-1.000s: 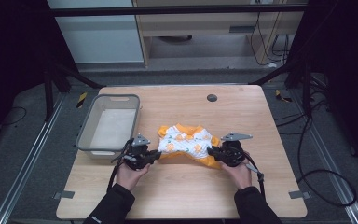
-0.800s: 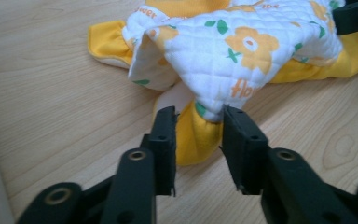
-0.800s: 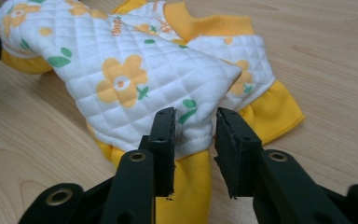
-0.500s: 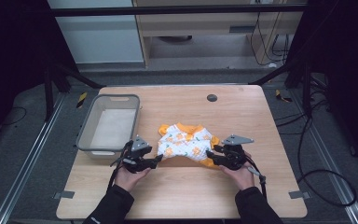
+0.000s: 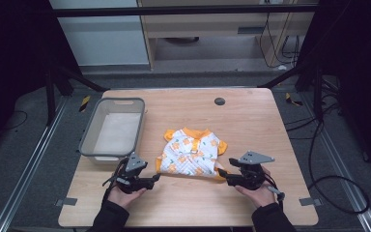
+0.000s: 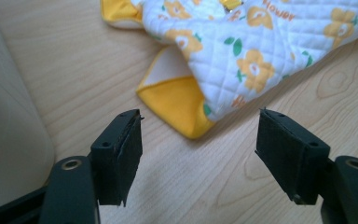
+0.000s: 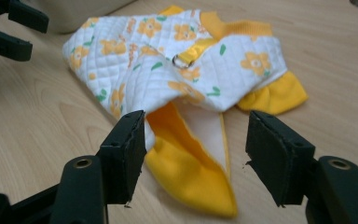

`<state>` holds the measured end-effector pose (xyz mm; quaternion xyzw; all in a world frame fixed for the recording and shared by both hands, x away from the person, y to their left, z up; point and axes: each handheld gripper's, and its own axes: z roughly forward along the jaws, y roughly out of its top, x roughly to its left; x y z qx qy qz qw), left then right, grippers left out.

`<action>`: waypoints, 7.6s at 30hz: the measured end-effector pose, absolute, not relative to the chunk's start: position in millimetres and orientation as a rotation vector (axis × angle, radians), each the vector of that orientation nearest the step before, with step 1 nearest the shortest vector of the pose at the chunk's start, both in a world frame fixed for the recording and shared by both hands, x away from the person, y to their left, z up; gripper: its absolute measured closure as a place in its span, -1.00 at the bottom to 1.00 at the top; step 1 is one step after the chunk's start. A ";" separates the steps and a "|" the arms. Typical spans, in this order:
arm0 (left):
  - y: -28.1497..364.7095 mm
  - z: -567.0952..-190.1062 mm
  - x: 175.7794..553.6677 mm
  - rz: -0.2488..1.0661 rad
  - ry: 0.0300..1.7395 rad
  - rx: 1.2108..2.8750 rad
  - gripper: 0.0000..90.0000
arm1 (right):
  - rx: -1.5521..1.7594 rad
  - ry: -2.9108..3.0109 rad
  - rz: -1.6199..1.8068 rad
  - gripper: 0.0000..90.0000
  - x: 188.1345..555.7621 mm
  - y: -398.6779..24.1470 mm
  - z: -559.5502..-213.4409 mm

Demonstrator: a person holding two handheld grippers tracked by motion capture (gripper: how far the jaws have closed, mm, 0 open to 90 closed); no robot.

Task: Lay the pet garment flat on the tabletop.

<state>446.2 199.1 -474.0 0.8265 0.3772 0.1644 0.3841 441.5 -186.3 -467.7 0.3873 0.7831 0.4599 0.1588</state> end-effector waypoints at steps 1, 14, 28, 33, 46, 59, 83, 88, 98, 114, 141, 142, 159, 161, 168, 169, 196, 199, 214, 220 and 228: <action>199.1 -475.9 446.4 0.413 0.967 2.110 -0.31 | 1.110 2.247 1.308 -0.17 439.6 -187.8 -470.1; 185.0 -487.9 447.9 0.404 0.926 2.178 -0.03 | 1.034 2.395 1.211 -0.01 432.5 -173.9 -493.2; 172.7 -495.2 464.0 0.390 0.906 2.200 0.54 | 1.015 2.423 1.201 0.50 440.8 -166.5 -497.1; 176.6 -488.9 464.4 0.314 0.934 2.174 0.82 | 1.020 2.439 1.218 0.86 440.0 -165.9 -490.2; 187.0 -418.7 425.6 0.225 0.858 2.053 0.82 | 1.051 2.394 1.492 0.86 422.2 -189.9 -439.8; 171.4 -458.8 485.8 0.315 1.012 2.062 0.39 | 1.312 2.263 1.272 0.65 482.4 -177.3 -475.0; 182.3 -475.9 451.1 0.345 0.943 2.102 -0.03 | 1.195 2.284 1.313 0.17 456.5 -202.2 -478.8; 174.5 -482.4 455.6 0.321 0.938 2.124 0.24 | 1.197 2.320 1.279 0.21 464.8 -192.1 -486.0; 176.4 -476.4 456.4 0.294 0.940 2.118 0.92 | 1.199 2.374 1.256 0.91 463.2 -186.8 -482.4; 207.5 -449.4 407.7 0.130 0.893 2.103 0.91 | 1.158 2.415 1.455 0.92 411.7 -215.3 -448.3; 211.0 -441.5 411.6 0.356 0.893 2.002 0.06 | 1.152 2.203 1.348 0.28 418.3 -221.2 -454.4; 211.0 -441.5 411.6 0.356 0.893 2.002 0.05 | 1.150 2.192 1.351 0.27 420.8 -222.0 -452.9; 205.8 -422.6 473.0 0.477 0.959 1.930 0.02 | 1.176 2.121 1.295 0.07 475.8 -205.3 -448.8; 200.0 -427.8 485.5 0.475 0.974 1.946 0.01 | 1.190 2.135 1.267 0.08 484.2 -200.2 -453.9; 184.8 -452.3 512.3 0.430 1.020 1.982 0.01 | 1.194 2.184 1.210 0.10 504.0 -187.6 -469.4; 179.7 -460.6 518.5 0.436 1.022 2.019 0.00 | 1.202 2.201 1.188 0.10 508.5 -183.3 -475.6; 156.4 -495.0 528.9 0.424 1.062 2.164 0.84 | 1.193 2.357 1.041 0.88 510.1 -160.7 -499.2; 154.8 -494.1 527.3 0.427 1.066 2.165 0.90 | 1.202 2.357 1.059 0.91 510.1 -162.9 -497.8; 149.4 -417.8 527.6 0.641 0.956 1.978 0.87 | 1.055 2.073 1.228 0.90 512.4 -167.8 -430.3; 151.3 -406.7 547.8 0.669 1.038 1.900 0.30 | 1.094 1.973 1.099 0.52 535.3 -163.9 -428.3; 172.8 -399.2 520.5 0.622 1.018 1.903 0.19 | 1.119 2.030 1.158 0.36 514.2 -175.3 -431.0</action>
